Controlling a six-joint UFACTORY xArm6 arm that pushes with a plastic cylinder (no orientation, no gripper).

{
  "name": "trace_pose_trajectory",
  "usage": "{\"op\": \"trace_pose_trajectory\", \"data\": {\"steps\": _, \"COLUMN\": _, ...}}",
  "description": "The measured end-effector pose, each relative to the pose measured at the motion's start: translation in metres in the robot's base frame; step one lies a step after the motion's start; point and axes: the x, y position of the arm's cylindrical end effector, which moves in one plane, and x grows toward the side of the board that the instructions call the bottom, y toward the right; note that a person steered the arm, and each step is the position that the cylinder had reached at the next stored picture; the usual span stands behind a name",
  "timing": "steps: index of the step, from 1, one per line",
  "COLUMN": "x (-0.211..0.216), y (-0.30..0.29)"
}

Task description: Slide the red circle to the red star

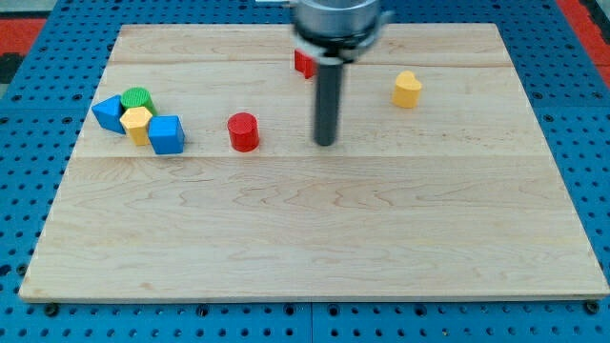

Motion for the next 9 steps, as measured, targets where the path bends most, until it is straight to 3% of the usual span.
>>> {"op": "trace_pose_trajectory", "data": {"steps": 1, "x": 0.000, "y": -0.058}}
{"op": "trace_pose_trajectory", "data": {"steps": 2, "x": 0.019, "y": -0.027}}
{"op": "trace_pose_trajectory", "data": {"steps": 3, "x": 0.011, "y": -0.083}}
{"op": "trace_pose_trajectory", "data": {"steps": 6, "x": 0.000, "y": -0.111}}
{"op": "trace_pose_trajectory", "data": {"steps": 7, "x": -0.026, "y": -0.136}}
{"op": "trace_pose_trajectory", "data": {"steps": 9, "x": -0.103, "y": -0.121}}
